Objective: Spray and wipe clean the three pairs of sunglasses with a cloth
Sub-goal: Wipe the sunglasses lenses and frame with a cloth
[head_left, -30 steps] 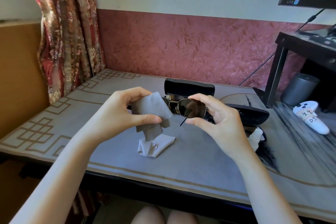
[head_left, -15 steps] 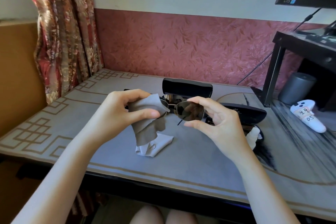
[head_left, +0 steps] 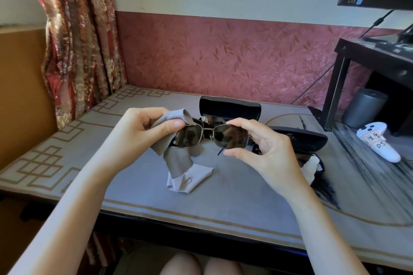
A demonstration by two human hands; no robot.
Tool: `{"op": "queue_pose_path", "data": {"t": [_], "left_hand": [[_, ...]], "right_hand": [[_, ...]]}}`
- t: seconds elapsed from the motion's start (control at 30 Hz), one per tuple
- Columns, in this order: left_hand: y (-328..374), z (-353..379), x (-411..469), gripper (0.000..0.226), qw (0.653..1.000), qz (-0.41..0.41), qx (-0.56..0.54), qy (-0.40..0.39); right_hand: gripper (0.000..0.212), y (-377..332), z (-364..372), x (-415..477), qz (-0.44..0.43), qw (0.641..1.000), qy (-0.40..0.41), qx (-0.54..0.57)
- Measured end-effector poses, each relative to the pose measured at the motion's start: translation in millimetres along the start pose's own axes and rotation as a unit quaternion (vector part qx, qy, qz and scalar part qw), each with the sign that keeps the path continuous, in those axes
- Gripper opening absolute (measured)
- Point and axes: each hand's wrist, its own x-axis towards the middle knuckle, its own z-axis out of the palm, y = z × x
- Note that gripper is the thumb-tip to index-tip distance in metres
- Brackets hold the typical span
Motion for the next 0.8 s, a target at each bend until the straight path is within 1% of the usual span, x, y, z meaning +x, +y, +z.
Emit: {"op": "queue_pose_path", "data": {"t": [0.07, 0.13, 0.27, 0.4, 0.5, 0.6, 0.73, 0.8], "left_hand": [[8.6, 5.2, 3.2, 0.027, 1.0, -0.006, 0.007, -0.015], [15.0, 11.3, 5.2, 0.024, 0.999, -0.007, 0.042, -0.027], [15.7, 16.8, 8.3, 0.016, 0.997, 0.002, 0.077, 0.001], [11.1, 20.7, 7.5, 0.025, 0.996, -0.006, 0.086, 0.024], [10.0, 23.4, 6.6, 0.035, 0.993, -0.007, 0.105, 0.043], [7.0, 23.7, 9.4, 0.041, 0.99, 0.01, 0.112, 0.086], [-3.5, 14.5, 12.3, 0.031, 0.969, 0.04, 0.136, 0.201], [-10.1, 8.4, 11.8, 0.027, 0.959, 0.041, 0.134, 0.246]], "right_hand": [[0.047, -0.6, 1.4, 0.4, -0.004, 1.0, -0.01, -0.017], [0.045, -0.9, 2.8, 1.0, -0.005, 0.999, -0.016, -0.033], [0.045, -1.6, 2.8, -0.1, -0.007, 0.999, -0.009, -0.034], [0.047, -3.0, 2.2, -0.2, 0.005, 0.998, -0.011, -0.055], [0.045, -1.4, 3.1, -0.6, 0.012, 0.999, -0.012, -0.041], [0.043, -0.1, 3.3, -1.2, 0.011, 0.999, -0.01, -0.03], [0.045, 1.1, -2.5, -1.7, 0.013, 1.0, 0.024, -0.007], [0.046, 1.5, -5.0, -1.2, 0.015, 0.999, 0.032, -0.001]]}}
